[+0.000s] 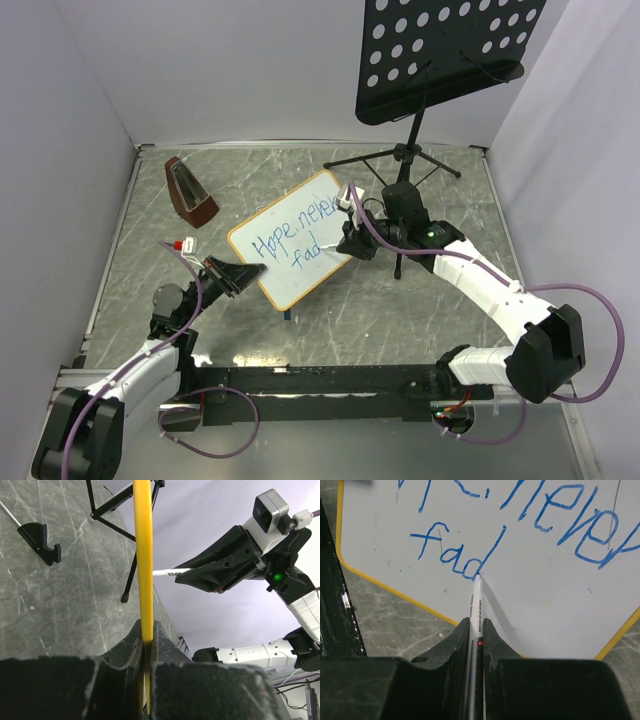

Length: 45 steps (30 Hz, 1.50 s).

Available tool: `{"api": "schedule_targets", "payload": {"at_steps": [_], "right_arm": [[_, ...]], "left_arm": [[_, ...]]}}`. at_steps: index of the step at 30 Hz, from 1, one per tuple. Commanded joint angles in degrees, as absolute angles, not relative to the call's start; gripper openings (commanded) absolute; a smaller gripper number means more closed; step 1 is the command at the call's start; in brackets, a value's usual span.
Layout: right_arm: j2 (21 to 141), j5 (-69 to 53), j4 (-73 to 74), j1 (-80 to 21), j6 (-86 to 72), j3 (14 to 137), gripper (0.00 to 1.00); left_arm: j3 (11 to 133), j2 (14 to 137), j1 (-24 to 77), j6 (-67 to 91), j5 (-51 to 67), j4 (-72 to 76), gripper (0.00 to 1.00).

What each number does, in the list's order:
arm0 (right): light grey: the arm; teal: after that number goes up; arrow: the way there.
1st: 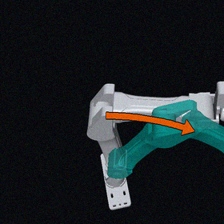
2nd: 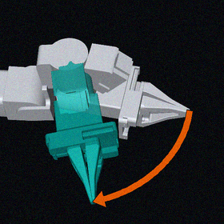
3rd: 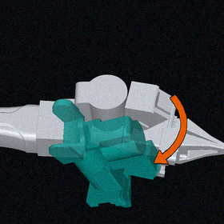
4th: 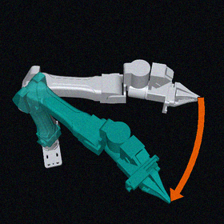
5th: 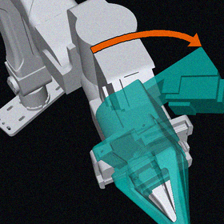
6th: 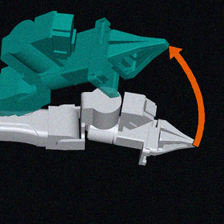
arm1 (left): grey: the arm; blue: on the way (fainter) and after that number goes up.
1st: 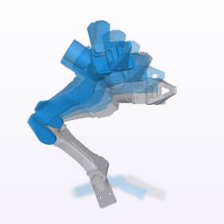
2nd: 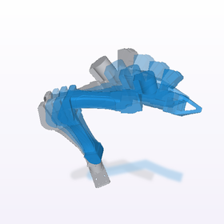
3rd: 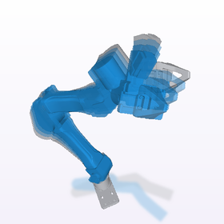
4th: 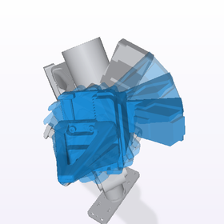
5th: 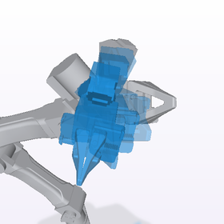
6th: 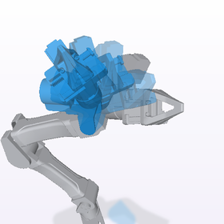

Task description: Write a sentence on the whiteboard

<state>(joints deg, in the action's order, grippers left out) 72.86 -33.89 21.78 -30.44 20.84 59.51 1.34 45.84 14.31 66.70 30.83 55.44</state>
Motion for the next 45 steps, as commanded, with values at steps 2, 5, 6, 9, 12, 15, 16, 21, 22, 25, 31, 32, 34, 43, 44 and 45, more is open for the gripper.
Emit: {"api": "schedule_targets", "payload": {"at_steps": [2,5,6,9,12,15,16,21,22,25,31,32,34,43,44,45], "right_arm": [[72.77,-34.19,20.3,-29.97,20.74,61.79,0.0],[72.25,-34.36,21.0,-30.06,21.18,60.39,0.0],[72.16,-34.45,21.09,-30.06,21.44,60.12,0.0],[71.11,-34.37,21.62,-30.06,21.88,58.89,0.0],[70.14,-34.1,21.88,-29.97,22.06,57.75,0.0],[69.44,-33.75,21.97,-29.8,22.15,57.04,0.0],[69.26,-33.75,21.97,-29.71,22.24,56.87,0.0],[68.56,-34.36,22.15,-28.21,22.06,56.95,0.0],[68.47,-34.97,22.24,-28.04,21.97,57.3,0.0],[67.15,-37.69,22.15,-27.6,21.45,58.44,0.0],[65.39,-39.9,20.75,-27.42,20.13,60.38,0.0],[65.3,-39.82,20.74,-27.6,20.13,60.38,0.0],[65.48,-39.55,20.39,-27.6,20.04,60.38,0.0],[66.45,-39.37,18.46,-26.9,19.69,59.85,0.0],[66.53,-39.37,18.37,-26.89,19.69,59.85,0.0],[66.62,-39.29,18.28,-26.81,19.69,59.85,0.0]], "left_arm": [[-1.49,44.21,14.15,67.59,31.47,65.65,0.01],[-1.67,44.3,14.06,67.59,31.38,65.66,0.01],[-1.58,44.47,14.06,67.59,31.38,65.74,0.01],[-1.67,44.56,13.98,67.76,31.29,66.01,0.01],[-1.49,44.3,13.97,67.76,31.29,65.83,0.01],[-1.49,43.86,13.97,67.59,31.29,65.04,0.01],[-1.41,43.68,13.97,67.5,31.2,64.87,0.01],[-1.41,43.86,13.97,67.32,31.29,64.69,0.01],[-1.41,43.86,13.97,67.41,31.38,64.77,0.01],[-1.41,44.38,13.97,67.5,31.46,65.3,0.01],[-1.32,44.47,13.89,67.41,31.82,65.3,0.01],[-1.32,44.39,13.97,67.41,31.9,65.3,0.01],[-1.41,44.38,13.89,67.33,31.91,65.13,0.01],[-1.49,44.03,13.89,67.32,32.25,65.22,0.01],[-1.49,43.95,13.89,67.32,32.17,65.04,0.01],[-1.49,43.95,13.89,67.24,32.17,65.04,0.01]]}}
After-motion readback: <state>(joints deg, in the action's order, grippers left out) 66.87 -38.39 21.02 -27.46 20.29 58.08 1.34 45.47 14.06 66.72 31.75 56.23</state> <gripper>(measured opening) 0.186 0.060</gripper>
